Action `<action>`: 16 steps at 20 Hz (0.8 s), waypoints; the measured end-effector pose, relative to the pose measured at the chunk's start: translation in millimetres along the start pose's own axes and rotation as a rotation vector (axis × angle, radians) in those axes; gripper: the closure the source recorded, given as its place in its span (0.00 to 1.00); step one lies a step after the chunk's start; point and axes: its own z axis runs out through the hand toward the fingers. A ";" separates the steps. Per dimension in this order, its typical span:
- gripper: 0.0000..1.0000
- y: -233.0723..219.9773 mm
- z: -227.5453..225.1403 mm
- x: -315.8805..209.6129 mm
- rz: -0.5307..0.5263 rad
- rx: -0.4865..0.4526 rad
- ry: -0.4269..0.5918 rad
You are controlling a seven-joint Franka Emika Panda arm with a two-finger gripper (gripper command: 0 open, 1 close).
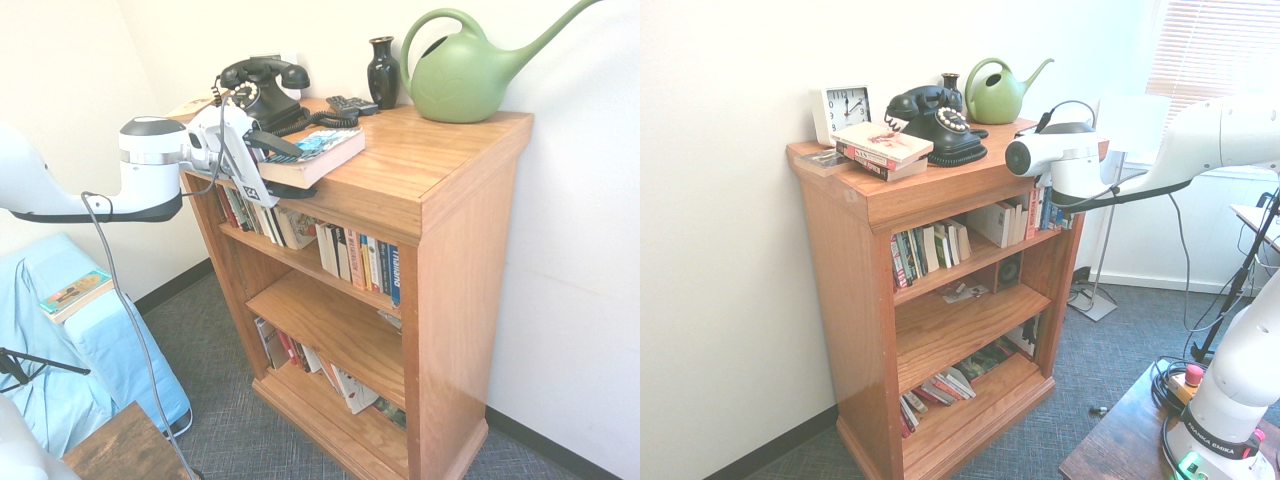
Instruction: Shelf the books
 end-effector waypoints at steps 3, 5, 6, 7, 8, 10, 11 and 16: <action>1.00 0.2 0.6 0.0 0.000 -0.002 -0.001; 1.00 -0.2 1.8 -0.6 -0.001 -0.004 -0.002; 1.00 -0.6 2.0 -0.9 -0.002 -0.004 -0.002; 1.00 -1.2 2.1 -1.4 -0.003 -0.004 -0.003; 1.00 -1.8 2.2 -1.8 -0.005 -0.004 -0.003; 1.00 -2.6 1.7 -1.6 -0.004 -0.003 -0.003; 1.00 -2.8 1.6 -1.0 -0.003 -0.003 -0.003; 1.00 -4.1 0.4 -0.4 0.000 0.000 -0.002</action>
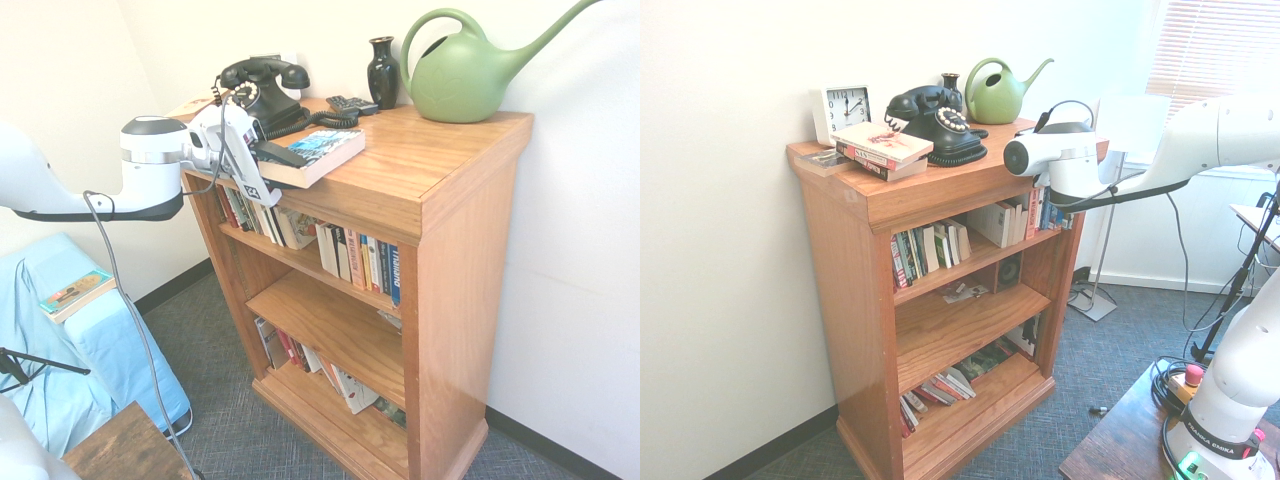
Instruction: Shelf the books
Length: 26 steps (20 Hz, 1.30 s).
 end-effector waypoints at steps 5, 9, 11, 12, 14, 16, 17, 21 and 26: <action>1.00 10.9 5.4 5.4 0.047 0.008 -0.038; 1.00 43.2 2.5 14.5 0.119 0.066 -0.109; 1.00 65.5 -4.8 16.6 0.160 0.111 -0.154; 1.00 78.8 -10.2 16.5 0.179 0.139 -0.185; 1.00 108.2 -24.6 14.4 0.215 0.207 -0.261; 1.00 138.9 -39.6 5.7 0.242 0.275 -0.351; 1.00 153.1 -45.7 -1.5 0.253 0.307 -0.401; 1.00 186.7 -57.5 -48.8 0.288 0.438 -0.596; 1.00 178.5 -65.1 -116.7 0.269 0.573 -0.790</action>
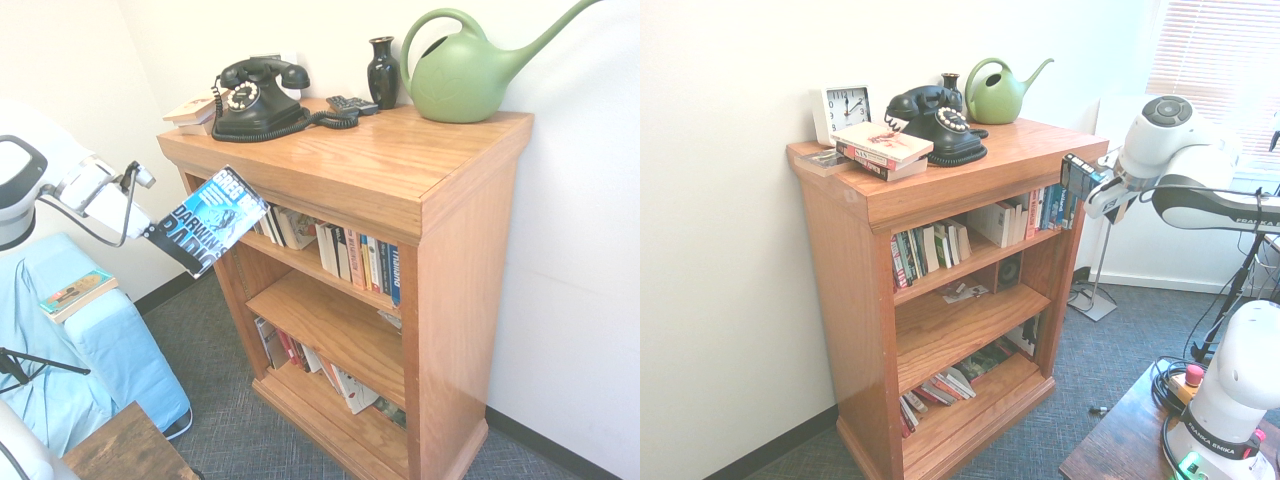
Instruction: Shelf the books
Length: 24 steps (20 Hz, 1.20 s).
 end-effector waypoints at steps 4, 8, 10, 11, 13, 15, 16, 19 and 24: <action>1.00 -2.3 33.3 -26.0 -0.022 0.050 -0.103; 1.00 -19.7 69.9 -43.4 -0.035 0.073 -0.167; 1.00 -34.3 90.3 -47.1 -0.036 0.082 -0.181; 1.00 -41.9 101.8 -48.0 -0.037 0.089 -0.184; 1.00 -54.8 123.5 -49.2 -0.037 0.105 -0.194; 1.00 -66.1 141.4 -48.2 -0.033 0.125 -0.203; 1.00 -71.8 147.2 -47.1 -0.031 0.134 -0.206; 1.00 -88.4 154.1 -43.8 -0.035 0.164 -0.200; 1.00 -108.0 161.6 -44.0 -0.047 0.209 -0.179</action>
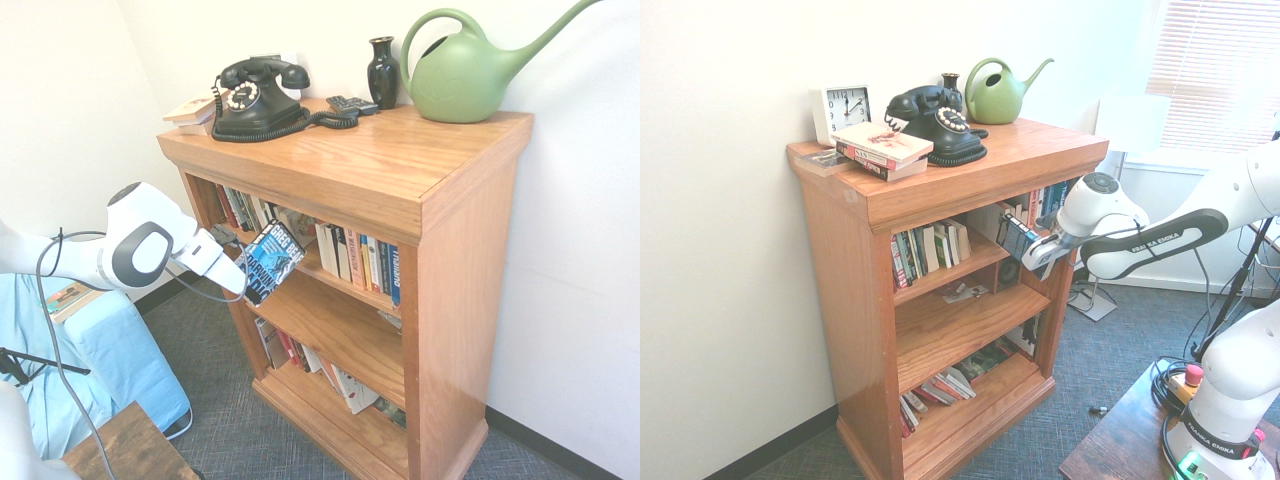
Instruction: Shelf the books
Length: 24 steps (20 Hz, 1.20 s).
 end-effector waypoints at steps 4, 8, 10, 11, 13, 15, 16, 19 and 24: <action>1.00 -16.5 8.1 14.1 0.006 0.003 0.003; 1.00 -29.9 19.6 28.8 0.013 0.011 0.012; 1.00 -34.9 24.5 32.2 0.012 0.017 0.019; 1.00 -36.9 26.5 32.3 0.012 0.019 0.022; 1.00 -39.4 28.4 31.0 0.012 0.026 0.024; 1.00 -41.1 27.7 29.6 0.009 0.032 0.036; 1.00 -42.2 27.1 28.8 0.005 0.035 0.044; 1.00 -50.4 22.0 25.6 -0.004 0.051 0.074; 1.00 -71.7 15.2 16.1 -0.019 0.078 0.109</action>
